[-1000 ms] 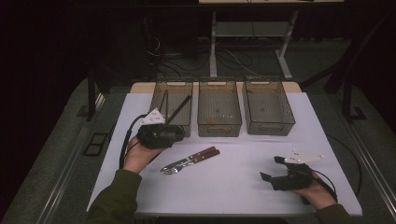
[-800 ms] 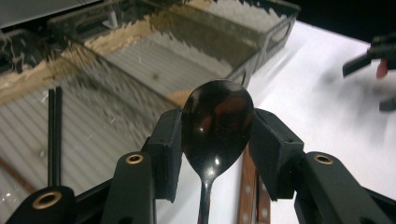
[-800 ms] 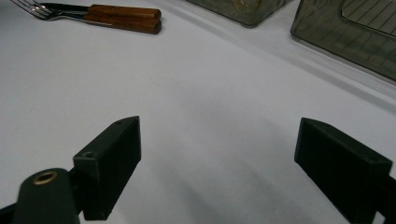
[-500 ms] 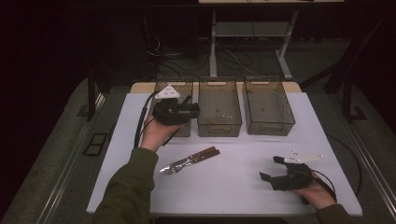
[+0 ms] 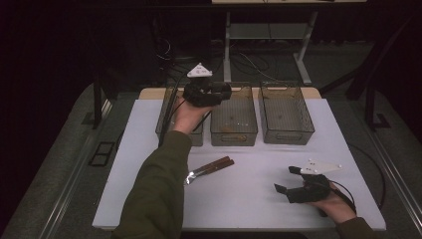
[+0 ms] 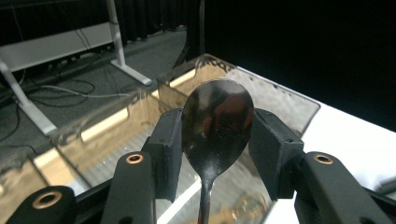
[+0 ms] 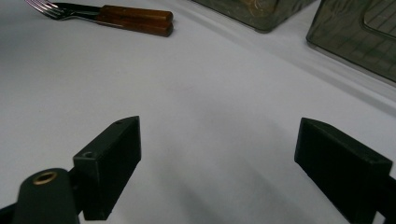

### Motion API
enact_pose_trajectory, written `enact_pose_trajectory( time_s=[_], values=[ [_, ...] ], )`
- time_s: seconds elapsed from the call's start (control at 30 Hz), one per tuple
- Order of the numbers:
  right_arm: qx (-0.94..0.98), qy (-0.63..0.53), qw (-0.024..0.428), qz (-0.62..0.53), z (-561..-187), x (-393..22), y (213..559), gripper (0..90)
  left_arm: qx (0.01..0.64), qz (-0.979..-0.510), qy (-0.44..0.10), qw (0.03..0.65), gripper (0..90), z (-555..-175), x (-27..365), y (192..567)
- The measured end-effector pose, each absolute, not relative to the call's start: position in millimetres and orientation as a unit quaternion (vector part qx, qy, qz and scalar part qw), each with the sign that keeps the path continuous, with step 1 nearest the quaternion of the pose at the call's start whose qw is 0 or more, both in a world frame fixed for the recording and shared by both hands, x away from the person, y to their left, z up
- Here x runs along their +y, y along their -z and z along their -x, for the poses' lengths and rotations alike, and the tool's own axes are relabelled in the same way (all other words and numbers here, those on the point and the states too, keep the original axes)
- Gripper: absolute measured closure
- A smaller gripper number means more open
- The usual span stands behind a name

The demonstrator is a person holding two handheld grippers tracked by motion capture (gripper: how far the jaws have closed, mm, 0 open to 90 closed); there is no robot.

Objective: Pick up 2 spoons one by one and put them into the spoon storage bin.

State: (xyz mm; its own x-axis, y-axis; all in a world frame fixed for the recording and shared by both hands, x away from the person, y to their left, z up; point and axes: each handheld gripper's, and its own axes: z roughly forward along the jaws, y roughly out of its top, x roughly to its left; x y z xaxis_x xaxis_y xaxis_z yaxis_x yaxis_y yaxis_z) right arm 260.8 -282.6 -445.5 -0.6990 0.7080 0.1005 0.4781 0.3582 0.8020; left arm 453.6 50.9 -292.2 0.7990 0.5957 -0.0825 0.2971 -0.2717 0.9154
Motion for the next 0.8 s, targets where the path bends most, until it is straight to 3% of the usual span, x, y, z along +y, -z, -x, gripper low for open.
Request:
enact_pose_trajectory(
  time_s=[0.43,0.8],
  values=[
    [0.807,-0.462,0.129,-0.344,-265.7,-282.0,444.1,14.5,0.279,-0.782,-0.127,0.542,54.7,-486.0,5.2,296.0],
    [0.806,-0.465,0.126,-0.343,-264.7,-282.3,442.4,14.4,0.317,-0.787,-0.115,0.517,54.7,-505.6,-13.7,332.0]
  ],
)
